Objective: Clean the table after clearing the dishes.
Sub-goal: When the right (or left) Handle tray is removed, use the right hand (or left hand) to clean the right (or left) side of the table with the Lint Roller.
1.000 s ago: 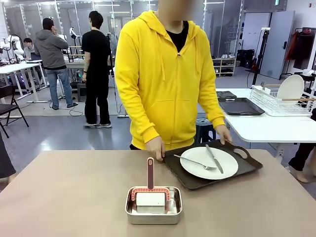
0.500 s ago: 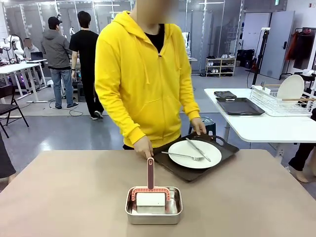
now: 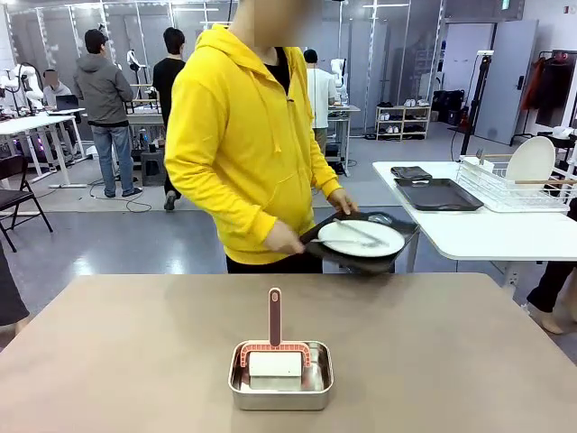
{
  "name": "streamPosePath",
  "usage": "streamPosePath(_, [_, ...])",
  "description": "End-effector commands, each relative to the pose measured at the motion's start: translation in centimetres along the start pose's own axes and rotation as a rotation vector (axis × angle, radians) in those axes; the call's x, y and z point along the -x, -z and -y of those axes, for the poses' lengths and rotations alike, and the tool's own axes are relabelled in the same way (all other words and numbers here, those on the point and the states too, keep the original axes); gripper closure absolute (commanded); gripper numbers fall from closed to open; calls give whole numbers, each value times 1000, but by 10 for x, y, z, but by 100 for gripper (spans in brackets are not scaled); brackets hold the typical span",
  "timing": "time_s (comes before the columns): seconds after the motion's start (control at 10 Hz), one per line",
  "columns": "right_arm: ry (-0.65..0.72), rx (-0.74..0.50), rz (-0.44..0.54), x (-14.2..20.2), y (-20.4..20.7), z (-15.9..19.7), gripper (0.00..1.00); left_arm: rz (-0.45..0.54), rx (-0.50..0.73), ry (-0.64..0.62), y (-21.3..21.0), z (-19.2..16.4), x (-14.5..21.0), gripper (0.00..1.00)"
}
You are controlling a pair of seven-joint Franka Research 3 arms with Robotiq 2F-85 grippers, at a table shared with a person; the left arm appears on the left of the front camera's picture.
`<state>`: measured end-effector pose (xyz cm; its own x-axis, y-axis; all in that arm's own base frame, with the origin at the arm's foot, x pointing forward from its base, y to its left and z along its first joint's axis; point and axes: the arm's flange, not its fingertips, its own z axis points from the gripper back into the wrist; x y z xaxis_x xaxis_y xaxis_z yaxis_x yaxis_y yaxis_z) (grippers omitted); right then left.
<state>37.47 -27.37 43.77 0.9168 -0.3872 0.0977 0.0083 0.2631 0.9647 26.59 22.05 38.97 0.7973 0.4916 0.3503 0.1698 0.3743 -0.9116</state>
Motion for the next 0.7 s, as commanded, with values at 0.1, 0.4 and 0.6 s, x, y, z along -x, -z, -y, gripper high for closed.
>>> streamPosePath(0.1, [-235, 192, -133, 5, 49, -101, 0, 4, 0, -17, -3, 5, 0, 0])
streamPosePath(0.4, [-498, 382, -349, 13, 157, -195, 0, 4, 0, -17, -3, 5, 0, 0])
streamPosePath(0.6, [-653, 496, -501, 22, 243, -232, 0, 4, 0, -17, -3, 5, 0, 0])
